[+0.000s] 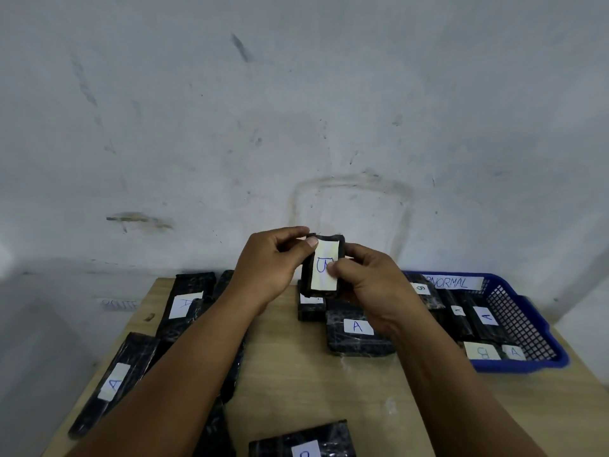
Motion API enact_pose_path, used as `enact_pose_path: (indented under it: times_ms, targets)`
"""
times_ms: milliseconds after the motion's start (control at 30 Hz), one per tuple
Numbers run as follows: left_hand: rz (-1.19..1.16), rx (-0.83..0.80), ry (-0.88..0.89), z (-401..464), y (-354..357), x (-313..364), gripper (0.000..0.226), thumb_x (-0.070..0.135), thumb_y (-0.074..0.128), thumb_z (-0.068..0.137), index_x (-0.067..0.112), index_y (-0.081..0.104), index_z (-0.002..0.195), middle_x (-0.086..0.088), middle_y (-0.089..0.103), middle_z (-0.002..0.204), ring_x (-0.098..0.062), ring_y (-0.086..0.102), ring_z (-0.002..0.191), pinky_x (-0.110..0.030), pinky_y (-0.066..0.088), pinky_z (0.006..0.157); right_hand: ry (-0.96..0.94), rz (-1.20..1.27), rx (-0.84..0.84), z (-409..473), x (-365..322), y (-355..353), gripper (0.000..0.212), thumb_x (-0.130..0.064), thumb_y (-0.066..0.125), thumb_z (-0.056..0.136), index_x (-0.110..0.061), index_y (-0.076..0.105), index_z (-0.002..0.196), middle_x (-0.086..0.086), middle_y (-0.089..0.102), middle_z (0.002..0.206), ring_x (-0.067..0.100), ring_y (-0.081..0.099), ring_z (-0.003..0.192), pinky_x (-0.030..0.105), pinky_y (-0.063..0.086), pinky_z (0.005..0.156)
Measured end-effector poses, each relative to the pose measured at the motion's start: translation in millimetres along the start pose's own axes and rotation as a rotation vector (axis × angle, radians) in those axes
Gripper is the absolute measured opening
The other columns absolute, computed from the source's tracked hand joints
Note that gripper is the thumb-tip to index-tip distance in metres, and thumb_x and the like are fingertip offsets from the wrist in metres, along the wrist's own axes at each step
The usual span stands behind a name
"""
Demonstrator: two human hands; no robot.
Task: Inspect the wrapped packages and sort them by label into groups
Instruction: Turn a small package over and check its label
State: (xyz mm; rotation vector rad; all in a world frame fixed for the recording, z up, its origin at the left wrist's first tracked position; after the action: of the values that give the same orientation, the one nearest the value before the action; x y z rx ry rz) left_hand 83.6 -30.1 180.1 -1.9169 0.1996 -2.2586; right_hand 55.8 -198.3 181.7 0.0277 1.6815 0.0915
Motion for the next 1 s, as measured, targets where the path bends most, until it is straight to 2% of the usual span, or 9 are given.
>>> enact_pose_path:
  times_ms: [100, 200, 300, 433, 500, 600, 733, 833, 1000]
  targets:
    - [0.036, 0.029, 0.043, 0, -1, 0, 0.015, 0.019, 0.074, 0.093, 0.025, 0.080, 0.105, 0.013, 0.079, 0.095, 0.007, 0.070, 0.084, -0.019, 0.052, 0.081, 0.005, 0.010, -0.002, -2, 0, 0, 0.015, -0.017, 0.066, 0.101, -0.014, 0.078, 0.107, 0.007, 0.080, 0.092, 0.019, 0.074, 0.075, 0.032, 0.062, 0.068]
    - [0.020, 0.000, 0.065, -1, -1, -1, 0.017, 0.013, 0.075, 0.091, 0.028, 0.079, 0.099, 0.012, 0.079, 0.095, -0.001, 0.073, 0.093, -0.021, 0.054, 0.088, 0.006, 0.038, 0.022, -2, -1, -2, 0.026, -0.036, 0.066, 0.101, -0.014, 0.081, 0.104, 0.009, 0.081, 0.095, 0.023, 0.075, 0.080, 0.040, 0.062, 0.077]
    - [-0.062, -0.085, 0.050, -3, 0, -3, 0.023, 0.013, 0.077, 0.089, 0.031, 0.078, 0.103, 0.009, 0.080, 0.098, -0.004, 0.074, 0.097, -0.026, 0.055, 0.091, -0.039, 0.046, 0.088, -2, 0, -2, 0.025, -0.027, 0.063, 0.103, -0.011, 0.081, 0.097, 0.010, 0.080, 0.088, 0.020, 0.075, 0.076, 0.031, 0.062, 0.068]
    - [-0.101, -0.170, 0.013, -3, 4, -4, 0.021, 0.014, 0.078, 0.089, 0.024, 0.078, 0.107, 0.009, 0.079, 0.095, 0.003, 0.071, 0.086, -0.012, 0.050, 0.074, -0.045, 0.008, 0.149, 2, 5, -7, 0.026, -0.021, 0.060, 0.104, -0.009, 0.081, 0.094, 0.009, 0.079, 0.084, 0.021, 0.073, 0.072, 0.032, 0.060, 0.063]
    - [-0.078, -0.101, 0.007, -2, 7, -7, 0.017, 0.014, 0.079, 0.088, 0.021, 0.079, 0.103, 0.008, 0.080, 0.090, 0.002, 0.072, 0.082, -0.011, 0.050, 0.072, -0.047, 0.040, 0.130, 1, 9, -9, 0.023, -0.025, 0.061, 0.105, -0.013, 0.080, 0.102, 0.008, 0.081, 0.091, 0.021, 0.077, 0.081, 0.031, 0.061, 0.067]
    - [-0.137, 0.020, -0.055, -1, 13, -16, 0.013, 0.012, 0.080, 0.086, 0.017, 0.079, 0.098, 0.005, 0.079, 0.084, 0.000, 0.072, 0.076, -0.011, 0.050, 0.066, -0.064, 0.002, 0.144, 0, 21, -14, 0.023, -0.035, 0.067, 0.101, -0.022, 0.076, 0.117, 0.002, 0.081, 0.099, 0.021, 0.078, 0.093, 0.041, 0.063, 0.082]
    - [-0.248, 0.112, -0.162, -4, 26, -30, 0.019, 0.015, 0.083, 0.084, 0.011, 0.077, 0.102, -0.002, 0.080, 0.089, -0.009, 0.077, 0.082, -0.011, 0.051, 0.062, -0.130, -0.164, 0.187, -9, 40, -24, 0.050, -0.031, 0.081, 0.090, -0.030, 0.060, 0.136, -0.005, 0.079, 0.104, 0.006, 0.075, 0.091, 0.022, 0.057, 0.075]
    - [-0.223, 0.137, -0.202, -8, 41, -39, 0.018, 0.019, 0.086, 0.081, 0.013, 0.077, 0.095, 0.002, 0.080, 0.086, -0.007, 0.076, 0.082, -0.014, 0.053, 0.068, -0.179, -0.324, 0.200, -15, 58, -30, 0.060, -0.035, 0.090, 0.080, -0.039, 0.055, 0.129, -0.010, 0.073, 0.108, 0.007, 0.072, 0.093, 0.025, 0.059, 0.076]
    - [-0.192, 0.049, -0.237, -17, 73, -54, 0.015, 0.018, 0.086, 0.081, 0.016, 0.076, 0.092, 0.005, 0.079, 0.080, -0.003, 0.075, 0.076, -0.010, 0.051, 0.061, -0.186, -0.592, 0.318, -17, 86, -47, 0.045, -0.034, 0.086, 0.079, -0.034, 0.061, 0.116, -0.007, 0.071, 0.102, 0.011, 0.067, 0.085, 0.036, 0.059, 0.074]
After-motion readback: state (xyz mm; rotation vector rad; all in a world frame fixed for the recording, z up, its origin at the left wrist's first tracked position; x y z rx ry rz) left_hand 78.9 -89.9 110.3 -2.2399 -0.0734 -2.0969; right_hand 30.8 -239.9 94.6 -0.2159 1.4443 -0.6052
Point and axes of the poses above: each hand's wrist, its own z-axis towards the middle knuckle, its own y-axis out of the palm, x = y × z, the point moved 1 cm from there along z, towards the middle knuckle
